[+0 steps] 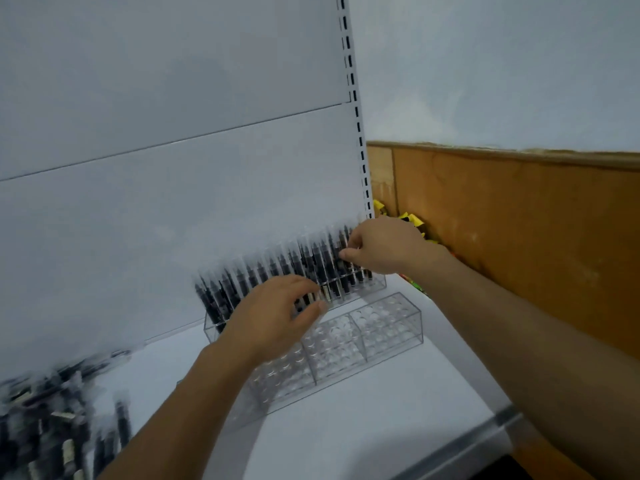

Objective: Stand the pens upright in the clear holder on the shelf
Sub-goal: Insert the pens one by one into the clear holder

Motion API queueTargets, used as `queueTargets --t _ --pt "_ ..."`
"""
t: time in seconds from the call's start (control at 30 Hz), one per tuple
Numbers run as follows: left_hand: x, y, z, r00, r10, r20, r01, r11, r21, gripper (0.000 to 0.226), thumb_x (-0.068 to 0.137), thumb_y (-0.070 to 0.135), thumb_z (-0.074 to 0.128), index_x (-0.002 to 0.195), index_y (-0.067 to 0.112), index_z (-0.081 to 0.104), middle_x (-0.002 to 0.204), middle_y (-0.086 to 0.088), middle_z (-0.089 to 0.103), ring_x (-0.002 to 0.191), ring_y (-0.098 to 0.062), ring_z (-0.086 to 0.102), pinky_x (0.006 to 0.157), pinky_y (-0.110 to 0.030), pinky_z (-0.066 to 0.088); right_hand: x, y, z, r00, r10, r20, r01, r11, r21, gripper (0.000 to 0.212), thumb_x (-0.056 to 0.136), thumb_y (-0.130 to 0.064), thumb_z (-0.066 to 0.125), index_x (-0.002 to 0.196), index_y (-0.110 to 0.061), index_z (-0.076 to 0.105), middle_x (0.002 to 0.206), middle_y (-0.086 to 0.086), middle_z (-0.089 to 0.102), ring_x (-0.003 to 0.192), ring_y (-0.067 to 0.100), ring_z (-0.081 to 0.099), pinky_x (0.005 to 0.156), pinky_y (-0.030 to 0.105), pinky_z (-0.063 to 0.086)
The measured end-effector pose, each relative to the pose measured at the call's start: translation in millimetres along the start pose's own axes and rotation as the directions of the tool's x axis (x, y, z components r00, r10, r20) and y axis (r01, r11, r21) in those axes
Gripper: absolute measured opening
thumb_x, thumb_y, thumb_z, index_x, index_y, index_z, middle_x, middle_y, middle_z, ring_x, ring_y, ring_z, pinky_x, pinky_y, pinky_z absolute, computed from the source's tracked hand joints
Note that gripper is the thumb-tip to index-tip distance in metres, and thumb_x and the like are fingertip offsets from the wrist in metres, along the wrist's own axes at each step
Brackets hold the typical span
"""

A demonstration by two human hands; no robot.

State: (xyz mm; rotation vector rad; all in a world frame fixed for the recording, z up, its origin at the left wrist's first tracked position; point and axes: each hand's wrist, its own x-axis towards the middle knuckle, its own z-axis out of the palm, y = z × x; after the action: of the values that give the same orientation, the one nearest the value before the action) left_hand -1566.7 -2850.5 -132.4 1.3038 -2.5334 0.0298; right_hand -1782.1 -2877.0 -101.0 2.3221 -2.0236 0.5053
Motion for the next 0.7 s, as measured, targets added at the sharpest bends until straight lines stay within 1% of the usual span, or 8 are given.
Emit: queueTargets --t 0.1,0.2,0.3,0.4,0.47,0.57,0.63,0.7 --pt "-22.5 -8.9 -17.6 0.991 -0.092 -0.102 0.083 0.993 -0.087 0.039 0.096 0.049 0.046 0.130 0.035 0.055 0.130 0.017 0.054 0.119 -0.003 0.047 0.102 -0.028 0.039 -9.2 -19.1 -7.5 0.996 -0.040 -0.080 0.038 0.999 -0.026 0.032 0.097 -0.047 0.050 0.092 -0.024 0.070 0.084 -0.002 0.066 0.079 0.019 0.060 0.063 0.027 0.042" --pt "-66.7 -37.3 -35.6 0.956 -0.230 -0.184 0.205 0.968 -0.146 0.032 0.094 0.049 0.048 0.122 0.039 0.059 0.119 0.023 0.057 0.111 0.000 0.050 0.091 -0.023 0.040 -18.4 -60.4 -7.9 0.989 -0.141 -0.053 0.142 0.989 0.027 0.030 0.098 -0.046 0.049 0.093 -0.025 0.070 0.084 -0.006 0.067 0.080 0.017 0.060 0.059 0.023 0.039" --pt "-131.8 -72.5 -46.8 0.886 -0.409 -0.218 0.373 0.909 -0.186 0.023 0.092 0.048 0.050 0.114 0.045 0.058 0.116 0.027 0.055 0.110 0.002 0.051 0.088 -0.022 0.039 -36.8 -121.0 0.5 0.953 -0.302 -0.008 0.300 0.945 0.131 0.029 0.099 -0.044 0.048 0.102 -0.027 0.071 0.092 -0.005 0.071 0.083 0.016 0.062 0.071 0.028 0.050" --pt "-198.4 -94.7 -49.0 0.795 -0.555 -0.245 0.512 0.830 -0.220 0.016 0.092 0.037 0.058 0.103 0.048 0.056 0.111 0.021 0.059 0.100 -0.001 0.055 0.082 -0.018 0.043 -67.7 -183.6 19.9 0.895 -0.446 -0.019 0.436 0.864 0.251 0.026 0.097 -0.042 0.048 0.104 -0.030 0.070 0.099 -0.010 0.071 0.091 0.013 0.062 0.079 0.029 0.050" --pt "-232.1 -100.1 -45.4 0.763 -0.602 -0.236 0.565 0.798 -0.209 0.016 0.092 0.034 0.059 0.106 0.043 0.060 0.109 0.019 0.061 0.098 -0.001 0.057 0.076 -0.013 0.040 -90.8 -217.9 38.5 0.844 -0.537 0.002 0.513 0.807 0.292 0.027 0.098 -0.040 0.045 0.106 -0.029 0.069 0.103 -0.009 0.069 0.096 0.016 0.061 0.084 0.034 0.050" --pt "-263.2 -96.3 -36.9 0.736 -0.636 -0.232 0.604 0.771 -0.199 0.025 0.094 0.040 0.054 0.118 0.041 0.060 0.121 0.028 0.052 0.113 0.004 0.048 0.084 -0.009 0.036 -116.1 -250.1 67.4 0.789 -0.610 0.067 0.575 0.773 0.268 0.029 0.101 -0.038 0.040 0.116 -0.028 0.062 0.115 -0.002 0.062 0.102 0.025 0.059 0.087 0.037 0.047" --pt "-272.1 -93.0 -30.1 0.760 -0.616 -0.209 0.588 0.788 -0.183 0.034 0.095 0.043 0.051 0.128 0.038 0.057 0.131 0.029 0.043 0.120 0.012 0.034 0.090 0.000 0.025 -123.2 -258.8 82.8 0.794 -0.598 0.113 0.559 0.790 0.251 0.031 0.101 -0.040 0.037 0.124 -0.028 0.055 0.124 0.001 0.058 0.108 0.029 0.057 0.090 0.039 0.045" --pt "-275.3 -92.3 -25.3 0.788 -0.584 -0.194 0.568 0.812 -0.137 0.040 0.095 0.046 0.049 0.134 0.035 0.053 0.140 0.026 0.040 0.128 0.011 0.029 0.100 -0.004 0.017 -126.3 -261.8 94.8 0.808 -0.571 0.146 0.527 0.811 0.252 0.036 0.102 -0.043 0.034 0.130 -0.028 0.050 0.130 0.001 0.055 0.113 0.029 0.056 0.091 0.040 0.043"
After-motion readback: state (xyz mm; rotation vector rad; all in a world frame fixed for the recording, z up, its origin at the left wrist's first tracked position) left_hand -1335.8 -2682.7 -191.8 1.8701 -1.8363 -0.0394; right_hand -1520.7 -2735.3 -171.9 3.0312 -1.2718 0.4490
